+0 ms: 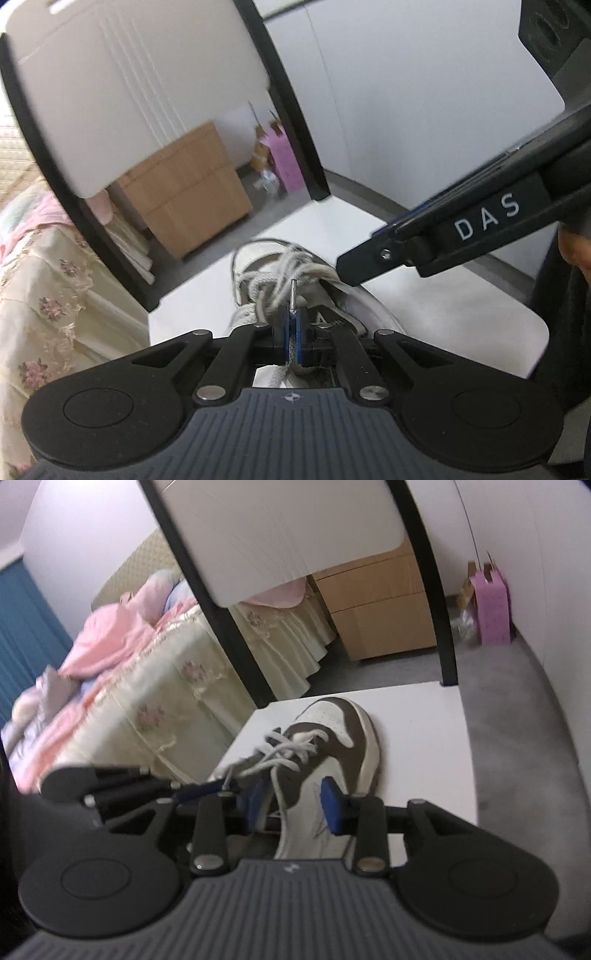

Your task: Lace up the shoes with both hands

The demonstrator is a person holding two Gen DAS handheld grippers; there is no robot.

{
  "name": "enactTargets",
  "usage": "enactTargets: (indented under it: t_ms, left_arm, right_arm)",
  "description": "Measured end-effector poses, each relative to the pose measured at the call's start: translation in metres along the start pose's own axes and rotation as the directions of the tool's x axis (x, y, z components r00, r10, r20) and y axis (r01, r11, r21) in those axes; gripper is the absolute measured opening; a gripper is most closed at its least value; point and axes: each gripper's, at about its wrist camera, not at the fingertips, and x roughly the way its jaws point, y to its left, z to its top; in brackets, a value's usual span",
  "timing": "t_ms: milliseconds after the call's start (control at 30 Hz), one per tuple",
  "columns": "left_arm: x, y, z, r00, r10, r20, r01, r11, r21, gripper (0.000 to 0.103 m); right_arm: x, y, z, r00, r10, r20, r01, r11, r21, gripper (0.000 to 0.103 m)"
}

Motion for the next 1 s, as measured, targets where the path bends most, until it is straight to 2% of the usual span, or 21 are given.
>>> enactTargets:
  t_ms: [100,167,300,433,467,533,600,667,800,1000]
  left_arm:
    - [0.015,0.0,0.003,0.999,-0.014,-0.03,0.016,0.997,0.078,0.004]
    - [0.018,-0.004,0.004,0.999,-0.014,-0.042,0.019,0.992,0.129,0.004]
    - [0.023,-0.009,0.002,0.998,-0.04,-0.058,0.049,0.986,0.16,0.004]
    - [0.027,-0.007,0.003,0.997,-0.048,-0.058,0.057,0.984,0.169,0.005]
    - [0.028,-0.005,0.003,0.997,-0.054,-0.062,0.064,0.985,0.163,0.005]
    - [0.031,-0.004,0.003,0.995,-0.066,-0.068,0.076,0.984,0.163,0.005]
    - [0.031,-0.007,0.003,0.996,-0.06,-0.066,0.072,0.979,0.191,0.005]
    - [0.031,-0.01,0.004,0.997,-0.055,-0.062,0.067,0.977,0.201,0.005]
    - [0.031,-0.014,0.005,0.997,-0.046,-0.055,0.057,0.974,0.219,0.005]
    - [0.03,-0.022,0.006,0.999,-0.027,-0.037,0.036,0.962,0.269,0.004]
  right_arm:
    - [0.003,-0.004,-0.002,1.0,-0.003,-0.011,0.003,1.0,-0.02,0.027]
    - [0.006,-0.003,-0.004,1.0,0.0,-0.022,0.0,0.999,-0.039,0.025]
    - [0.015,0.001,-0.006,0.999,0.001,-0.045,-0.005,0.997,-0.078,0.025]
    - [0.024,0.006,-0.008,0.998,0.004,-0.057,-0.011,0.993,-0.116,0.015]
    - [0.025,0.003,-0.007,0.998,0.02,-0.062,-0.025,0.995,-0.091,0.015]
    - [0.026,-0.017,-0.003,0.993,0.085,-0.081,-0.08,0.995,0.055,0.015]
    - [0.028,-0.035,-0.001,0.985,0.147,-0.089,-0.127,0.972,0.196,0.015]
    - [0.029,-0.048,-0.003,0.977,0.193,-0.086,-0.162,0.944,0.287,0.015]
    - [0.029,-0.057,-0.006,0.97,0.232,-0.077,-0.188,0.91,0.37,0.015]
    - [0.025,-0.053,-0.005,0.972,0.224,-0.076,-0.185,0.92,0.345,0.015]
